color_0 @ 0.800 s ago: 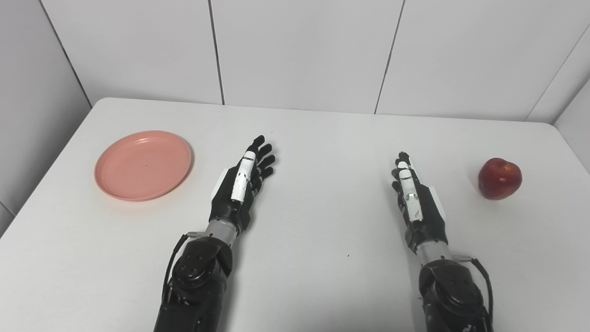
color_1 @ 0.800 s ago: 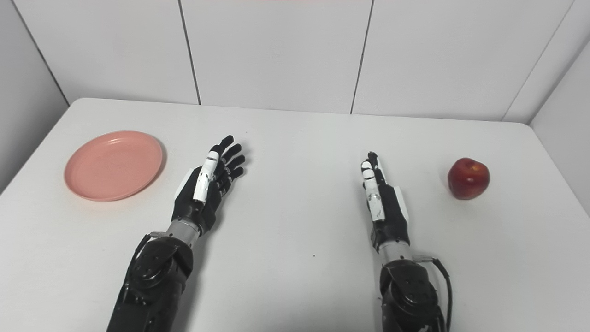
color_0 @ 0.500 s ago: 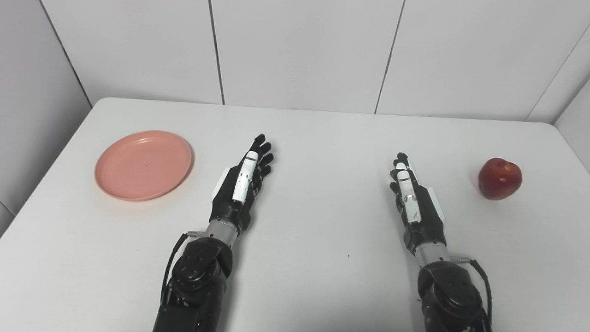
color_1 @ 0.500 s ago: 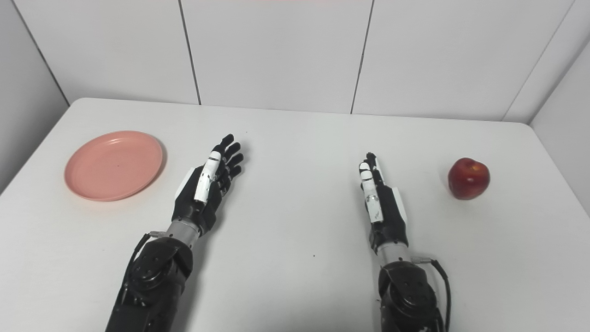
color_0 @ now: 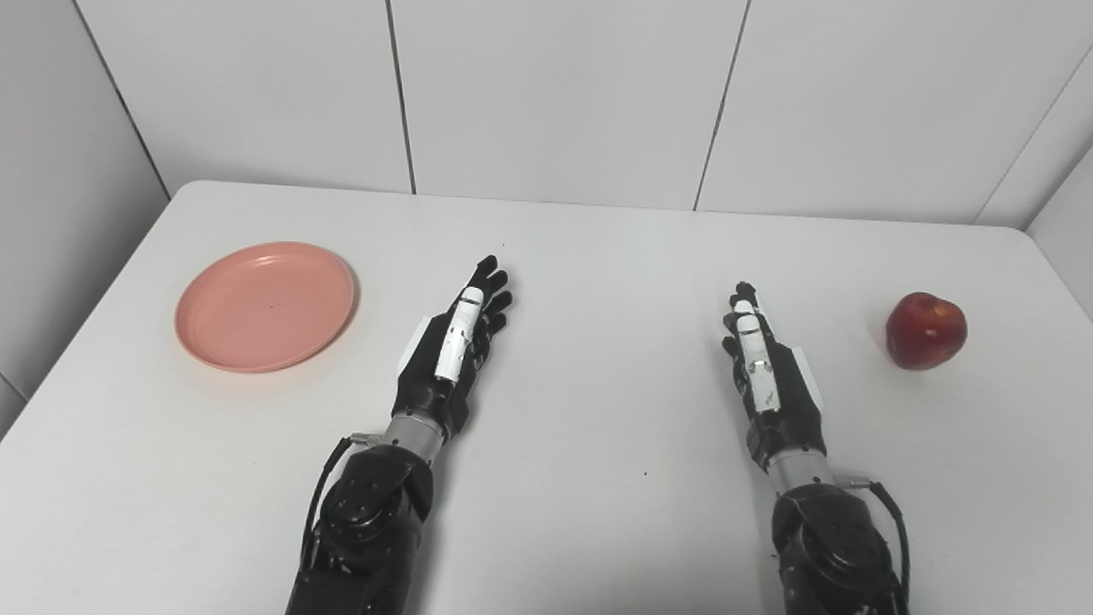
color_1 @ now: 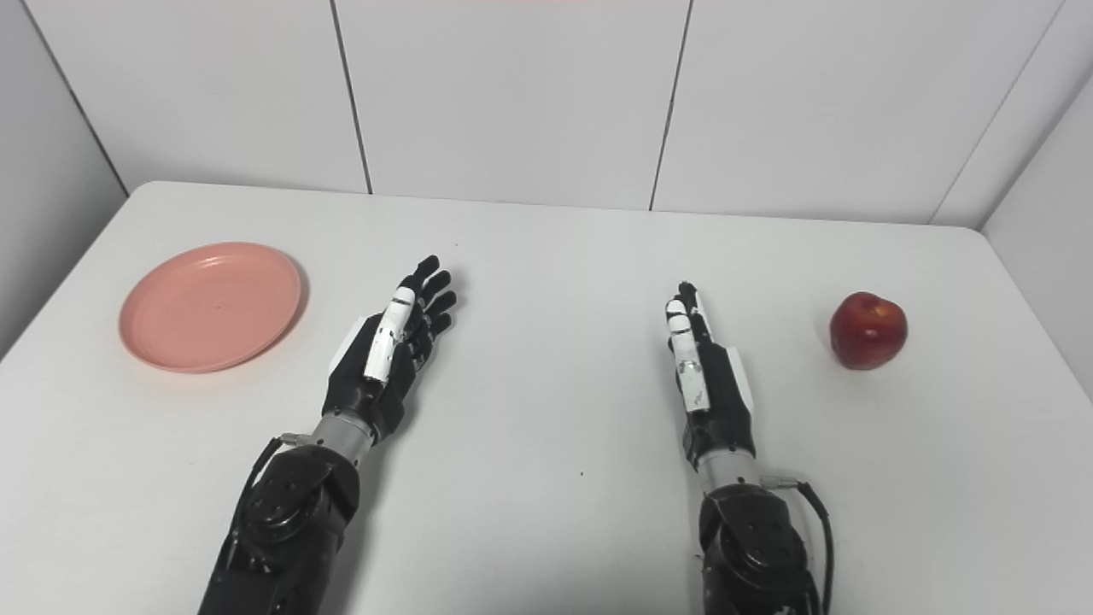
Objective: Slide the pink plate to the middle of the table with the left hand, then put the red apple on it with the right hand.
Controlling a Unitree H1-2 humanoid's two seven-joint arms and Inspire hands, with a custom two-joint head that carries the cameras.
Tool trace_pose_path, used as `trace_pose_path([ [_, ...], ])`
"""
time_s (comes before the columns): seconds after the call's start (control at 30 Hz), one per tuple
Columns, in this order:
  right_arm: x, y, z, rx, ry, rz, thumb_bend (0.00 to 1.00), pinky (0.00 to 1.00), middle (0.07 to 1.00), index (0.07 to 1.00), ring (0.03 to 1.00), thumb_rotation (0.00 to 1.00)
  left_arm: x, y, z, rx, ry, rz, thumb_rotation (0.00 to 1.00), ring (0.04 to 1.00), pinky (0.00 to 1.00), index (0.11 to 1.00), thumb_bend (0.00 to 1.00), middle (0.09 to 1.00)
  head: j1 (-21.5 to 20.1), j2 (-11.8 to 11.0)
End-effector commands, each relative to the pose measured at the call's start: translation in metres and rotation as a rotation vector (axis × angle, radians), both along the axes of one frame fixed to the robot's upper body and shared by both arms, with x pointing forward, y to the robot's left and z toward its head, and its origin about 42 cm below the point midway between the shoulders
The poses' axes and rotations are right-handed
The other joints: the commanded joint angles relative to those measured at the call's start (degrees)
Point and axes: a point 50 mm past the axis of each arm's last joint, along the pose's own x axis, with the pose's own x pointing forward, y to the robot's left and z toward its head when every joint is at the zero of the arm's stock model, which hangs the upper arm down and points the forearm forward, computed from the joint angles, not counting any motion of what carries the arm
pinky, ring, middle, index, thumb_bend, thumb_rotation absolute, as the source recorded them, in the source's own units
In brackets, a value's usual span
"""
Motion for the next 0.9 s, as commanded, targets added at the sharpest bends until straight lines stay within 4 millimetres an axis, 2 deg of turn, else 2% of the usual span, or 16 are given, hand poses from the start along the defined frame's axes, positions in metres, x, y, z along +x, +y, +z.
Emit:
trace_pose_path([
  [0.0, 0.0041, 0.0016, 0.0176, 0.016, -0.085, 0.002, 0.23, 1.00, 1.000, 0.993, 0.998, 1.00, 0.0055, -0.0050, 0.0155, -0.011, -0.070, -0.015, 1.00, 0.965, 0.98, 0.968, 0.41, 0.977, 0.16, -0.05],
  [0.87, 0.0047, 0.0002, 0.0184, 0.016, -0.092, 0.005, 0.20, 1.00, 1.000, 0.994, 1.000, 1.00, 0.0064, -0.0072, 0.0150, -0.017, -0.065, -0.011, 1.00, 0.964, 0.97, 0.964, 0.40, 0.975, 0.69, -0.08],
])
